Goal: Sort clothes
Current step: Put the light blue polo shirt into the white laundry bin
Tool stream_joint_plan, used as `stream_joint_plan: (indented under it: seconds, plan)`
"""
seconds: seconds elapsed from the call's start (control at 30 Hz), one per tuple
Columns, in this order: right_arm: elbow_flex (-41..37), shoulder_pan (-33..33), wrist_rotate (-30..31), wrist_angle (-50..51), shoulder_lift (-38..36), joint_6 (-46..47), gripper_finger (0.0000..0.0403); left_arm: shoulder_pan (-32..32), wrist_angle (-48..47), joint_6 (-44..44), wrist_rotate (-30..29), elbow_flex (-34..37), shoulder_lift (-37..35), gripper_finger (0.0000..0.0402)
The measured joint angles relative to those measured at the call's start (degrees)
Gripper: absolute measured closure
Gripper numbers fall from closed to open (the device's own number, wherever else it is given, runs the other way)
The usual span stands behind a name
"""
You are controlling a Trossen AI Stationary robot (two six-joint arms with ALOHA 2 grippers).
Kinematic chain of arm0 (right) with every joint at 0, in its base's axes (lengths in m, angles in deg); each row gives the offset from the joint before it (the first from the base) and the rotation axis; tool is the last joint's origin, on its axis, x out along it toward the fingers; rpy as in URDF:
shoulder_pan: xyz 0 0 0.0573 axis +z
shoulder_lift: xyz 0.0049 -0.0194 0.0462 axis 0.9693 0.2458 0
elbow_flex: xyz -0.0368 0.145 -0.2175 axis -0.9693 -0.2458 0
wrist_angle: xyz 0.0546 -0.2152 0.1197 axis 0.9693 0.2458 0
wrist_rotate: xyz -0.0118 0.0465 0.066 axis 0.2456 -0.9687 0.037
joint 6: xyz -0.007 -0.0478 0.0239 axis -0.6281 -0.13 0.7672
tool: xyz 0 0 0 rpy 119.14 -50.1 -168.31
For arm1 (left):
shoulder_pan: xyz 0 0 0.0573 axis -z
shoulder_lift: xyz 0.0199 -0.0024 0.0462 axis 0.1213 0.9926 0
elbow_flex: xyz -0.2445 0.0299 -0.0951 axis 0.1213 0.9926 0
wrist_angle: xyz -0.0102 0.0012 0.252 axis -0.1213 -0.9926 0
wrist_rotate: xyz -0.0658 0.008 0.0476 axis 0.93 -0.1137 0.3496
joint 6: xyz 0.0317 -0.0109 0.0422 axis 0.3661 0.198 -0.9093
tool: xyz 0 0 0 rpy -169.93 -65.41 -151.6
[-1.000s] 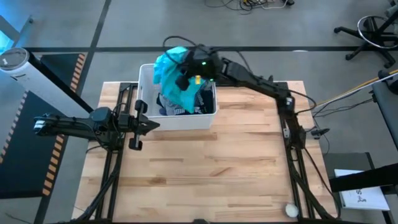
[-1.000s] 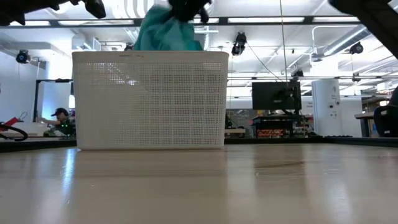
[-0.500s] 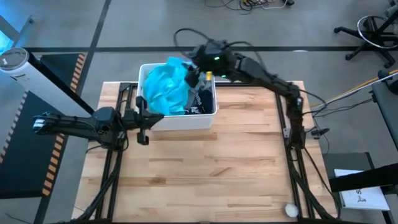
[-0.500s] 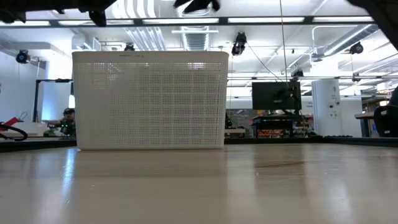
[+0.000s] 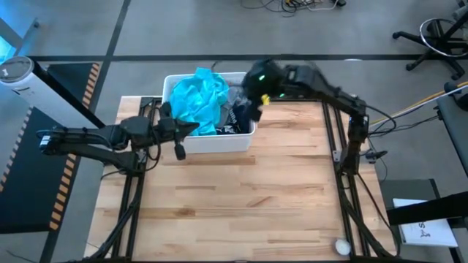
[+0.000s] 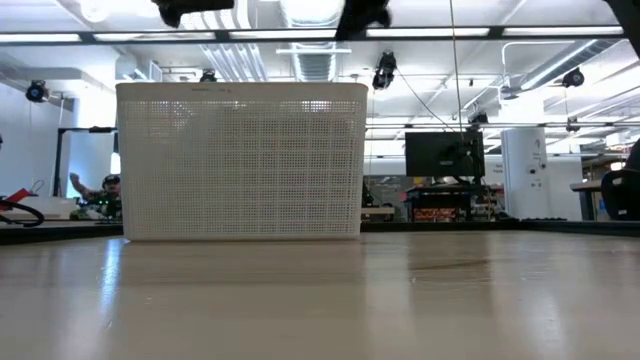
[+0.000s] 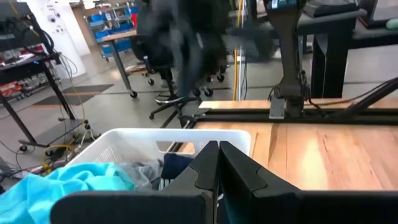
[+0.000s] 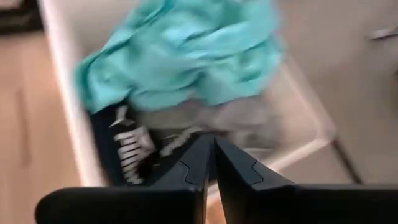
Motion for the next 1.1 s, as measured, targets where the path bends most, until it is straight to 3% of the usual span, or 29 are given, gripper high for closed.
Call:
stream_joint_plan:
  seconds: [0.2,0.37,0.6,0.73,0.93,1.1]
  plan:
    - [-12.4,1.3,-6.2,-3.0,0.8,-2.7,0.0402,0.0,0.1,0.4,0.0,0.6,-2.7,0.0402]
    - [-19.9,1.9,-7.7,-1.3,0.4,-1.6,0.0403,-0.1,0.1,1.9,0.0,2.4,-5.0,0.0402]
    - [-26.0,3.7,-11.0,9.4,-5.0,3.4,0.0403,0.0,-1.1,3.8,0.0,3.2,-6.1,0.0402]
    - [-28.2,5.5,-7.8,8.2,-11.8,5.6,0.0403,-0.1,-1.1,4.0,0.0,3.3,-5.0,0.0402]
    - [-31.1,6.3,-3.8,-10.4,-19.8,4.3,0.0403,-0.1,1.3,3.5,0.0,2.9,-2.1,0.0402]
    - [-33.1,3.5,-3.5,-24.8,-19.4,-1.5,0.0403,-0.1,2.6,3.0,0.0,2.8,-1.2,0.0402]
